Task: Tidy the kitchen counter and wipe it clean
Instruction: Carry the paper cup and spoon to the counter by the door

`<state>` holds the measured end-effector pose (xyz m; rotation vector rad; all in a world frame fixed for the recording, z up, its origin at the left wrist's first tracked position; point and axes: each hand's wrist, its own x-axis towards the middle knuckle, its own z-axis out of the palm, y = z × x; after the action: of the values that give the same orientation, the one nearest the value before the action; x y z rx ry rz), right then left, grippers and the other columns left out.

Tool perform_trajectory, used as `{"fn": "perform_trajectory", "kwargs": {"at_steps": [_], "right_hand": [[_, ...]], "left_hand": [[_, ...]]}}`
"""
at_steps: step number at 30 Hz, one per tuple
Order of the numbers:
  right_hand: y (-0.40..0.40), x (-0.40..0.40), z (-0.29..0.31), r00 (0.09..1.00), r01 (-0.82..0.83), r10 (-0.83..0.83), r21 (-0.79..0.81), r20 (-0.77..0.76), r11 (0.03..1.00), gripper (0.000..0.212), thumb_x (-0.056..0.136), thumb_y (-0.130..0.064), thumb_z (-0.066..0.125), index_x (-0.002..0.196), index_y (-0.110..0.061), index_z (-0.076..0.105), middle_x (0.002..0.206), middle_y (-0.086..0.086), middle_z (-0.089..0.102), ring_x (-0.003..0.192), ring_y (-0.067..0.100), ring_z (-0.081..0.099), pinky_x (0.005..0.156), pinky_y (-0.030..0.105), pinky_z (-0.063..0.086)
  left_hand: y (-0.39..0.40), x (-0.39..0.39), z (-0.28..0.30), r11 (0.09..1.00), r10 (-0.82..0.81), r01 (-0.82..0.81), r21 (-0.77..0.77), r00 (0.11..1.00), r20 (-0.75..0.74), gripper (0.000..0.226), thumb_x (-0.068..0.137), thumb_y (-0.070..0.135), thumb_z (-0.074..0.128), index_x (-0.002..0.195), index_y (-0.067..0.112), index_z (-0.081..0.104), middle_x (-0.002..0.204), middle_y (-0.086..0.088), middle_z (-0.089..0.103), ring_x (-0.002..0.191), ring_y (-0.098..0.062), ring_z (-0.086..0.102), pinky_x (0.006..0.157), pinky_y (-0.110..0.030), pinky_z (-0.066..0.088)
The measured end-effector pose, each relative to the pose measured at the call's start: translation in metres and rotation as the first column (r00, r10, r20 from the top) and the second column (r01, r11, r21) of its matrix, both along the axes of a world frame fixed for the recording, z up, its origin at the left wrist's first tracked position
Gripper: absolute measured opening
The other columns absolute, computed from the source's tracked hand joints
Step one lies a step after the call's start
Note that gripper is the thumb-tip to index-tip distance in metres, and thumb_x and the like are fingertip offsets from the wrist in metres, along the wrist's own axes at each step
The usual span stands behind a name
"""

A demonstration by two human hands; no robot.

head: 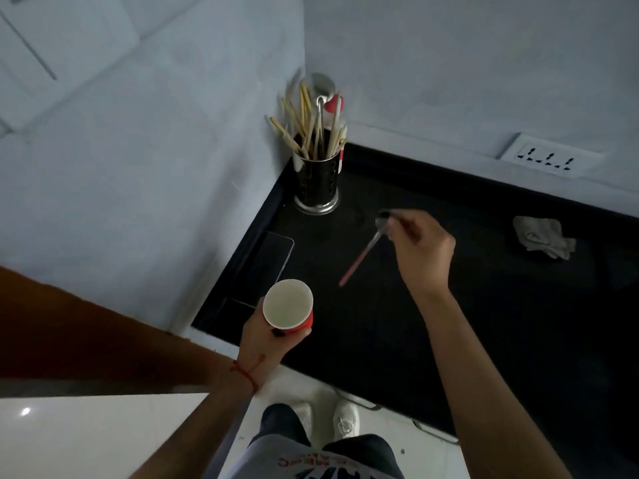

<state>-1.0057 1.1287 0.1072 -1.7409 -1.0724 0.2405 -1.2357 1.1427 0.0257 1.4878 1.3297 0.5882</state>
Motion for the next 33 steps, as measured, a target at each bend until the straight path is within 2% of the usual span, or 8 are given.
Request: {"fn": "perform_trajectory", "kwargs": {"at_steps": [4, 8, 13, 18, 21, 27, 30, 33], "right_hand": [[0.058, 0.013, 0.023, 0.997, 0.004, -0.012, 0.101, 0.073, 0.995, 0.016, 0.085, -0.009, 0.061, 0.098, -0.003, 0.067, 0.087, -0.004, 0.062, 0.073, -0.012, 0.057, 0.074, -0.002, 0.042], [0.107, 0.021, 0.042, 0.996, -0.001, -0.017, 0.196, 0.091, 0.981, 0.015, 0.086, -0.008, 0.058, 0.092, -0.001, 0.069, 0.085, 0.007, 0.069, 0.076, 0.004, 0.058, 0.071, -0.003, 0.04], [0.154, 0.025, 0.058, 0.997, -0.009, -0.019, 0.338, 0.081, 0.941, 0.017, 0.084, -0.006, 0.056, 0.089, 0.001, 0.07, 0.085, 0.013, 0.071, 0.075, 0.005, 0.059, 0.071, -0.003, 0.041], [0.186, 0.03, 0.055, 0.991, -0.047, -0.011, 0.424, 0.133, 0.904, 0.017, 0.084, -0.007, 0.056, 0.089, 0.002, 0.069, 0.083, 0.016, 0.07, 0.079, 0.0, 0.056, 0.07, 0.0, 0.044], [0.198, 0.034, 0.041, 0.982, -0.072, 0.001, 0.373, 0.188, 0.925, 0.017, 0.085, -0.007, 0.055, 0.088, 0.002, 0.069, 0.084, 0.016, 0.07, 0.075, 0.002, 0.058, 0.069, 0.0, 0.044], [0.206, 0.029, -0.001, 0.922, -0.16, 0.092, 0.154, 0.375, 0.975, 0.017, 0.086, -0.013, 0.056, 0.091, -0.003, 0.069, 0.083, 0.012, 0.071, 0.075, 0.02, 0.065, 0.066, 0.025, 0.052], [0.205, 0.029, -0.014, 0.867, -0.154, 0.117, 0.037, 0.483, 0.987, 0.016, 0.083, -0.016, 0.06, 0.092, -0.007, 0.071, 0.082, 0.011, 0.071, 0.087, 0.026, 0.062, 0.078, 0.039, 0.051], [0.194, 0.033, -0.023, 0.857, -0.207, 0.22, -0.079, 0.466, 0.975, 0.024, 0.082, -0.02, 0.064, 0.102, -0.009, 0.068, 0.093, 0.01, 0.071, 0.099, 0.028, 0.06, 0.087, 0.039, 0.044]], "left_hand": [[0.004, 0.003, -0.004, 0.999, 0.018, -0.016, 0.041, 0.999, -0.046, 0.068, 0.061, 0.01, 0.083, 0.111, 0.026, 0.041, 0.092, 0.027, 0.048, 0.085, 0.013, 0.048, 0.067, 0.009, 0.036], [0.007, 0.008, -0.004, 0.999, 0.034, -0.032, 0.03, 0.998, -0.045, 0.067, 0.062, 0.011, 0.083, 0.111, 0.028, 0.041, 0.094, 0.027, 0.05, 0.086, 0.013, 0.05, 0.07, 0.011, 0.035], [0.012, 0.012, -0.005, 0.996, 0.083, -0.081, 0.043, 0.996, -0.042, 0.065, 0.061, 0.008, 0.083, 0.105, 0.035, 0.043, 0.096, 0.025, 0.052, 0.088, 0.031, 0.048, 0.072, 0.01, 0.035], [0.014, 0.015, -0.01, 0.996, 0.089, -0.088, 0.02, 0.994, -0.062, 0.065, 0.062, 0.011, 0.083, 0.096, 0.046, 0.04, 0.097, 0.023, 0.053, 0.091, 0.03, 0.048, 0.073, 0.009, 0.036], [0.016, 0.017, -0.013, 0.996, 0.09, -0.09, 0.0, 0.994, -0.059, 0.065, 0.062, 0.013, 0.083, 0.098, 0.046, 0.04, 0.099, 0.023, 0.054, 0.094, 0.028, 0.049, 0.074, 0.008, 0.038], [0.02, 0.024, -0.017, 0.995, 0.096, -0.097, -0.019, 0.994, -0.049, 0.066, 0.061, 0.016, 0.084, 0.101, 0.046, 0.041, 0.102, 0.02, 0.056, 0.095, 0.024, 0.05, 0.074, 0.007, 0.039], [0.022, 0.027, -0.018, 0.996, 0.088, -0.089, -0.02, 0.994, -0.059, 0.066, 0.061, 0.016, 0.084, 0.101, 0.046, 0.041, 0.103, 0.019, 0.057, 0.095, 0.024, 0.05, 0.074, 0.007, 0.039], [0.023, 0.033, -0.02, 0.996, 0.083, -0.084, -0.016, 0.994, -0.065, 0.066, 0.061, 0.015, 0.084, 0.1, 0.046, 0.041, 0.102, 0.02, 0.057, 0.095, 0.025, 0.05, 0.075, 0.007, 0.038]]}}
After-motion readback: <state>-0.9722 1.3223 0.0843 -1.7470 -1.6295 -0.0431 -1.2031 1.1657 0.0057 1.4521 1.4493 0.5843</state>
